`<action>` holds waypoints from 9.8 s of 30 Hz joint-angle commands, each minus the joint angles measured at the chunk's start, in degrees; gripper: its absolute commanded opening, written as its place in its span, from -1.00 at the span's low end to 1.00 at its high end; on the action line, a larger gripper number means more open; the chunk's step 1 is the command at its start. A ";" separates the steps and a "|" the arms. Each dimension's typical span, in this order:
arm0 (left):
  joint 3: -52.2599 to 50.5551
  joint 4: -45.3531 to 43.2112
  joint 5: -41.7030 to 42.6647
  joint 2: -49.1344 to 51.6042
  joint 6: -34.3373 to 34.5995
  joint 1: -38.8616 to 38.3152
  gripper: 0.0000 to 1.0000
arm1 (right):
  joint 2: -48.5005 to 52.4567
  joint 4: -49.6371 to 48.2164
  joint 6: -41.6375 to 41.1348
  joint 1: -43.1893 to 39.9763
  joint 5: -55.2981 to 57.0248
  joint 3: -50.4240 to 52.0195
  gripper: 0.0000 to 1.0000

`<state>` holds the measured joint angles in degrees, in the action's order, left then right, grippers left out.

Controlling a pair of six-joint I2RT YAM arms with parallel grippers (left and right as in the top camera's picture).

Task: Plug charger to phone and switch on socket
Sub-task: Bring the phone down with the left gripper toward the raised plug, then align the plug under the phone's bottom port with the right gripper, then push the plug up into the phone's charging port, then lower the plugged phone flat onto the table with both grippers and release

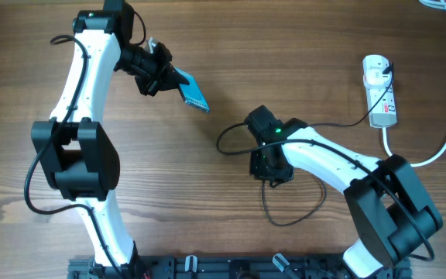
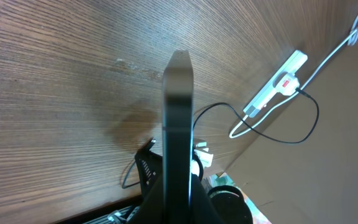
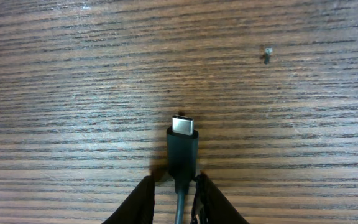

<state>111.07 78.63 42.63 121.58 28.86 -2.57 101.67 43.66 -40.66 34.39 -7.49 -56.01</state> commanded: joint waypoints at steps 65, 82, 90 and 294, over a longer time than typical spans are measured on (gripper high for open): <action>0.37 -22.25 6.32 -10.16 -13.73 -14.47 -0.92 | -24.26 -3.63 1.64 0.13 -12.09 -11.93 -0.91; 0.37 -21.18 6.36 -10.16 -15.17 -15.74 -0.92 | -24.26 -4.85 1.53 0.13 -8.74 -11.93 -0.91; 0.37 -20.61 6.38 -10.16 -16.46 -15.54 -0.92 | -24.26 -5.51 2.14 0.13 -8.57 -11.93 -0.91; -17.03 -30.75 -5.03 4.94 -9.07 -18.58 -0.92 | -16.04 12.48 8.11 -2.27 -4.02 -15.65 1.00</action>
<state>95.57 49.17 35.94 125.78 19.68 -20.29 84.18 56.53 -31.24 32.32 -12.97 -71.20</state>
